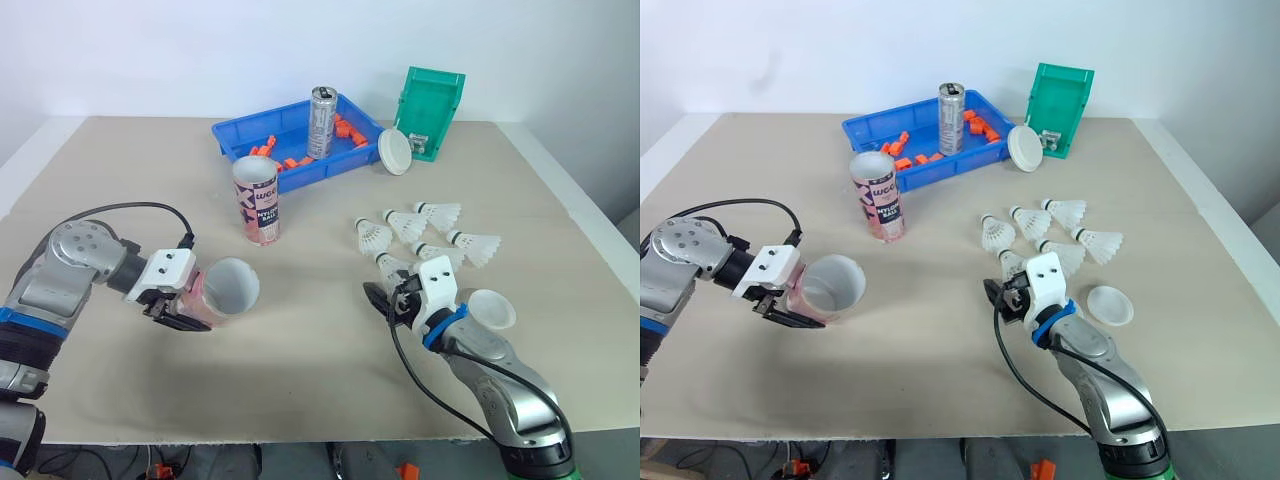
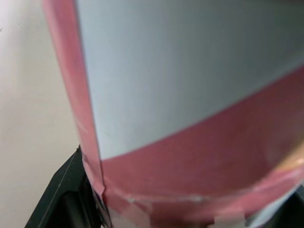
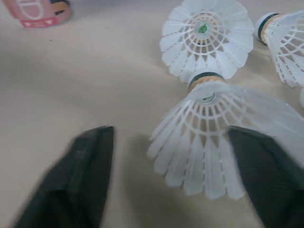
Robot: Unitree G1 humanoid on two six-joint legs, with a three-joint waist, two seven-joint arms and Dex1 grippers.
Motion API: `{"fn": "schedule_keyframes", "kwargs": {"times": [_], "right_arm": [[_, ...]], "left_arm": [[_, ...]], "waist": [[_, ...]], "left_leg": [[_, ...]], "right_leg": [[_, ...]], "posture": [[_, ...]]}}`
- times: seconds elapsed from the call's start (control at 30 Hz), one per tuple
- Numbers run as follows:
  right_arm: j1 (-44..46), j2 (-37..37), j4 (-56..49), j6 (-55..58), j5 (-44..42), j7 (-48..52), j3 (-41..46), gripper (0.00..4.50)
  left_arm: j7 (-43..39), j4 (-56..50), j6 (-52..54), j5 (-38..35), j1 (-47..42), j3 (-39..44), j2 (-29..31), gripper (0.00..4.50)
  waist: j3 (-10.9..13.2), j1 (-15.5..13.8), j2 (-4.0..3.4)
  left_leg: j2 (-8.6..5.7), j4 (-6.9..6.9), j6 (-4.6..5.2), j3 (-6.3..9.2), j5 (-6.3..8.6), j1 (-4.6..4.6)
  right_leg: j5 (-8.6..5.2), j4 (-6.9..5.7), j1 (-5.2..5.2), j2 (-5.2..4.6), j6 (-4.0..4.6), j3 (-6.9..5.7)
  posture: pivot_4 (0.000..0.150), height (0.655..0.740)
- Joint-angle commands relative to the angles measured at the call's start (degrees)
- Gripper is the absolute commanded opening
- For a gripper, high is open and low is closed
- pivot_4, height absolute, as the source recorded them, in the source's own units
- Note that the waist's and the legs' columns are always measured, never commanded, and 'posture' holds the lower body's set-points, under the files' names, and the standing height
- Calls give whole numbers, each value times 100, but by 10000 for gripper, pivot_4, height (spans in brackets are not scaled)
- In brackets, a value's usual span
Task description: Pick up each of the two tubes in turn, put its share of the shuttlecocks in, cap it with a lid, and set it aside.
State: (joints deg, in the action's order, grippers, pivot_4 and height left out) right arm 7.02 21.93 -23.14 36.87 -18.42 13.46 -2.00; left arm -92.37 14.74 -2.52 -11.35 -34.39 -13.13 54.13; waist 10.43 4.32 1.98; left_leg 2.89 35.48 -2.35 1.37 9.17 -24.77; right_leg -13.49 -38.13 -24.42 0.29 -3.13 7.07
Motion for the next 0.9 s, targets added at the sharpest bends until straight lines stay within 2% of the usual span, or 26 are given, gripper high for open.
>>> {"fn": "schedule_keyframes", "kwargs": {"times": [0.03,0.17,0.37,0.5,0.57,0.67,0.77,0.9], "right_arm": [[65,-62,-32,-229,129,41,68,21966],[-21,-66,-138,-229,177,75,142,1022],[-156,44,-527,-225,116,253,292,1022],[-189,225,-983,-159,-151,700,271,1022],[-151,552,-1295,-278,-171,1122,155,1022],[461,1425,-1761,-636,-519,2462,70,1022],[1135,2007,-1625,-1087,-539,3373,-94,1022],[2207,2088,-827,-1769,-74,4080,-722,1022]], "left_arm": [[-13,-134,-26,-32,85,-45,103,30556],[-12,-212,10,-78,144,-18,69,30556],[-12,-250,37,-113,157,-19,-8,30556],[-12,-226,40,-110,136,-52,-50,30556],[-12,-212,54,-127,121,-71,-58,30556],[-13,-153,104,-172,65,-142,-89,30556],[-13,-108,231,-243,-3,-203,-122,30556],[-13,-54,507,-325,-123,-385,-97,30556]], "waist": [[0,0,0],[0,0,0],[0,0,0],[0,-1,-1],[1,-1,-2],[7,-1,-12],[6,-1,-11],[3,-10,-6]], "left_leg": [[0,-1,0,1,0,-1],[0,-1,1,2,1,0],[-1,0,1,1,1,0],[-2,0,1,1,1,0],[-2,1,1,2,1,0],[-5,3,1,0,1,-1],[-8,11,1,-11,1,6],[-1,10,1,-10,1,10]], "right_leg": [[-1,0,0,0,-1,0],[-2,0,0,1,-1,0],[-2,0,2,0,-2,1],[-2,0,2,0,-2,2],[-2,0,3,0,-2,2],[-2,0,4,-4,-5,5],[2,0,8,-11,-10,9],[-1,0,14,-8,-6,-2]], "posture": [[1500,7400],[1500,7400],[1500,7400],[1500,7400],[1500,7400],[1500,7400],[1500,7400],[1500,7400]]}}
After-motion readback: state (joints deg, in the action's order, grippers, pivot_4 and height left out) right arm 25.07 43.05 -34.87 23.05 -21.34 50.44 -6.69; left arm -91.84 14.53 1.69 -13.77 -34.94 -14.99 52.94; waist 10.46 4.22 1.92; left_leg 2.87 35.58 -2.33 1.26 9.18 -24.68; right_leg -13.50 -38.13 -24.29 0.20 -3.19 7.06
